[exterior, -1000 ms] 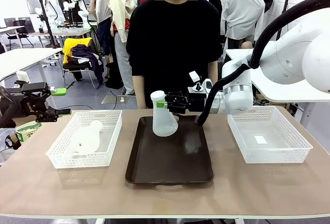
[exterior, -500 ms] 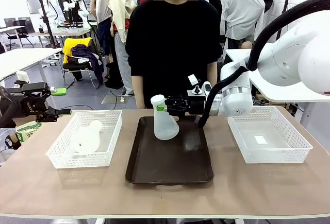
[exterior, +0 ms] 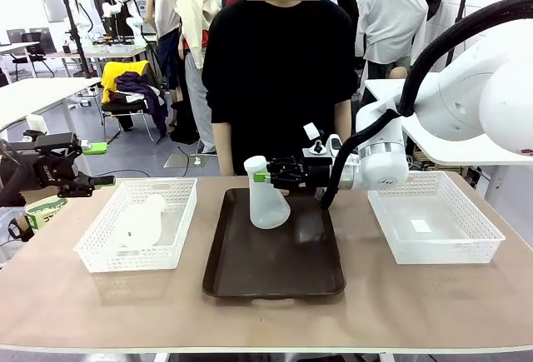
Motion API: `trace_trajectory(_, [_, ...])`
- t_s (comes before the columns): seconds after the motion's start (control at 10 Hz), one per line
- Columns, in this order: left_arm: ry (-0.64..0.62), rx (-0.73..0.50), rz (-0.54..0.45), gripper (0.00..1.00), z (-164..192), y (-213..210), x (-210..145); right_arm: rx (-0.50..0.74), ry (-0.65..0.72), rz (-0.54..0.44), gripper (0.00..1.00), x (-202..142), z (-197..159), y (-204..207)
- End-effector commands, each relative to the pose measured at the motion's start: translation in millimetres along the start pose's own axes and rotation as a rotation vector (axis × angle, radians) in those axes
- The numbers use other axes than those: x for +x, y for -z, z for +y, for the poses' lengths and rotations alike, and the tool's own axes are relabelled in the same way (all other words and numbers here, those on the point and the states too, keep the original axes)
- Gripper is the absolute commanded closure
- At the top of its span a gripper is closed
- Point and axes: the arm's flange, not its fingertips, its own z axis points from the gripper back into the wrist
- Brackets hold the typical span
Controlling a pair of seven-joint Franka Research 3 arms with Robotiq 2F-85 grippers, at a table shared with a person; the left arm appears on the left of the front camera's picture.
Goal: Prepare the laboratory tools.
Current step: Place the picked Big flask upright in the Handle tray as instructed by the person.
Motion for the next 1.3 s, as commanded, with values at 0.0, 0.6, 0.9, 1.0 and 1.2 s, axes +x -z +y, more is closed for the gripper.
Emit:
trace_trajectory(0.0, [0.008, -0.025, -0.024, 0.0, 0, 1, 1, 0.003, 0.005, 0.008, 0.23, 6, -3, -1])
trace_trajectory(0.6, [0.008, -0.025, -0.024, 0.0, 0, 1, 1, -0.006, 0.085, 0.089, 0.0, 7, 3, -14])
trace_trajectory(0.9, [0.008, -0.025, -0.024, 0.0, 0, 1, 1, -0.007, 0.063, 0.055, 0.0, 3, -1, -14])
trace_trajectory(1.0, [0.008, -0.025, -0.024, 0.0, 0, 1, 1, -0.007, 0.063, 0.055, 0.0, 3, -1, -14])
trace_trajectory(1.2, [0.008, -0.025, -0.024, 0.0, 0, 1, 1, -0.007, 0.063, 0.055, 0.0, 3, -1, -14])
